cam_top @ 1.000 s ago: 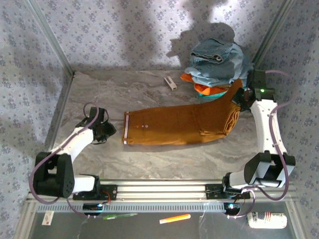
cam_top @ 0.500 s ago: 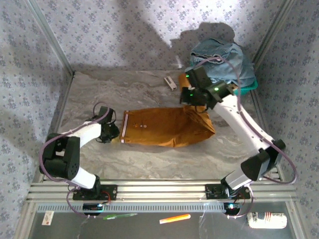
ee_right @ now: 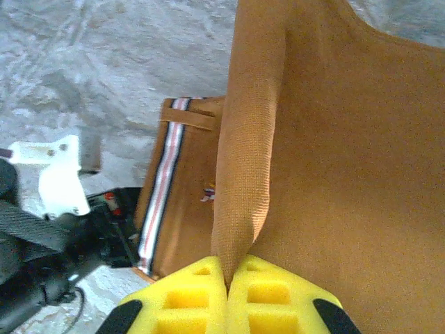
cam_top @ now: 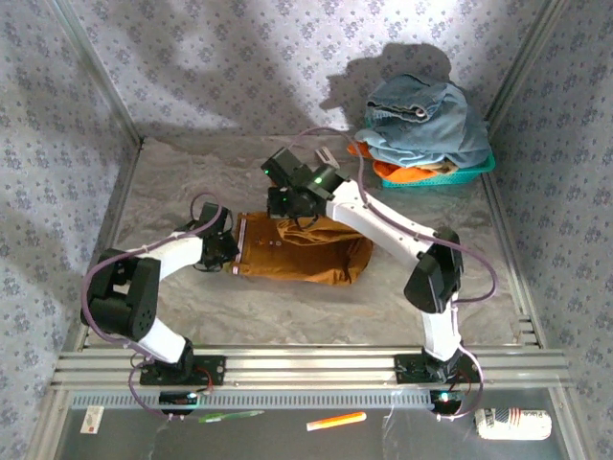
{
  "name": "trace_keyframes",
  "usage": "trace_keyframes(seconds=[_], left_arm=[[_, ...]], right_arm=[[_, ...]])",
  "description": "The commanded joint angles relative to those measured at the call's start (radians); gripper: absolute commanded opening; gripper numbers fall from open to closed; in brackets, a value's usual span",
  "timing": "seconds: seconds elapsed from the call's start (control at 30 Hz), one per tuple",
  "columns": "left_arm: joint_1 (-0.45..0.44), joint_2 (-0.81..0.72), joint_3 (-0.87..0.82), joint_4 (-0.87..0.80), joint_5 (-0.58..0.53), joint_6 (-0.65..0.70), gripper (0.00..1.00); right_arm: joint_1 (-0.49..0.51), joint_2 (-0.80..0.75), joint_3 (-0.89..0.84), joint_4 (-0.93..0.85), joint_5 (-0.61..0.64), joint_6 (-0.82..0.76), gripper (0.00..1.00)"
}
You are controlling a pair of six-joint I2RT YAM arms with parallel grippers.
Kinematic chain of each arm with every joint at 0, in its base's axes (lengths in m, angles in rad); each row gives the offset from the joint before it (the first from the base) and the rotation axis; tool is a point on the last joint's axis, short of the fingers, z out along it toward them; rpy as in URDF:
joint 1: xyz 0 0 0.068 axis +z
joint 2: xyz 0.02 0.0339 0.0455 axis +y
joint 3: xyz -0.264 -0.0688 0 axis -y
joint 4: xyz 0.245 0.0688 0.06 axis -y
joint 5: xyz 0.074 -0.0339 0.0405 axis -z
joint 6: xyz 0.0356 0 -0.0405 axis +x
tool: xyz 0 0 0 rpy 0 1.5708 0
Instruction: Fold and stack the trousers
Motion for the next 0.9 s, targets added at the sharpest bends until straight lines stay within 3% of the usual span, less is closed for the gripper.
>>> trace_keyframes(seconds=[0.0, 0.4, 0.63, 0.67, 0.8, 0.87], left_arm=[[-0.051, 0.07, -0.034, 0.17, 0.215, -0.007, 0.1], [-0.017, 0.027, -0.073, 0.163, 0.218, -0.033, 0.1], [0.069, -0.066, -0.106, 0.096, 0.197, -0.061, 0.2], [0.085, -0.087, -0.117, 0.086, 0.189, -0.067, 0.21], [0.156, -0.196, -0.149, 0.01, 0.147, -0.094, 0.26], [0.176, -0.262, -0.156, -0.032, 0.123, -0.099, 0.3]], right_arm=[[0.048, 0.04, 0.068, 0.073, 0.025, 0.061, 0.0], [0.12, 0.229, 0.067, 0.176, -0.075, 0.168, 0.0], [0.141, 0.269, 0.033, 0.272, -0.152, 0.245, 0.0], [0.142, 0.266, 0.029, 0.274, -0.168, 0.245, 0.02], [0.148, 0.195, -0.018, 0.302, -0.179, 0.24, 0.29], [0.149, 0.144, -0.053, 0.304, -0.177, 0.236, 0.36]])
